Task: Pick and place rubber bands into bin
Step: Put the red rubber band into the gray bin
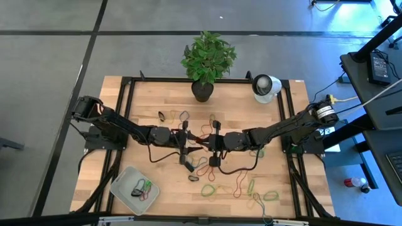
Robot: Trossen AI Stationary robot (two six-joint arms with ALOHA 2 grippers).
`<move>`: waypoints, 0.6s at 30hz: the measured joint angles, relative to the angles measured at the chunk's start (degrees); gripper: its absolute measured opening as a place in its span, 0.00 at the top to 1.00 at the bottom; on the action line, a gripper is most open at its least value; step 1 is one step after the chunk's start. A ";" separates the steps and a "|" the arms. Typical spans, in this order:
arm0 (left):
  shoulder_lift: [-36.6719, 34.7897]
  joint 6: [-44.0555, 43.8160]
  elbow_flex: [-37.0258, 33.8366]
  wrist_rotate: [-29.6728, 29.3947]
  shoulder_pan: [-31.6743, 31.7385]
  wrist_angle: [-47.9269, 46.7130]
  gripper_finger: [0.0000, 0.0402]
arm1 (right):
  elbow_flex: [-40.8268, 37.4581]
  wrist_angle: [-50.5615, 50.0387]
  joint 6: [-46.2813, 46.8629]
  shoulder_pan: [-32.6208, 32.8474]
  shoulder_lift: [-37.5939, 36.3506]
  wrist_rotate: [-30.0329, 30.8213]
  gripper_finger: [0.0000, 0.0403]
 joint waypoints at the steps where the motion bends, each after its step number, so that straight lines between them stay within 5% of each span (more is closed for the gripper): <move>1: 0.00 -0.08 0.00 0.00 -0.22 0.00 0.67 | 0.00 0.53 -0.01 0.00 0.00 0.00 0.99; 8: 0.00 -0.09 0.00 0.00 -1.35 -0.02 0.97 | 0.00 2.04 -1.27 0.00 -0.02 0.01 0.99; 18: 0.00 -2.13 0.00 0.02 -1.36 -1.65 0.99 | 0.00 0.55 0.52 -0.02 -0.02 0.04 0.88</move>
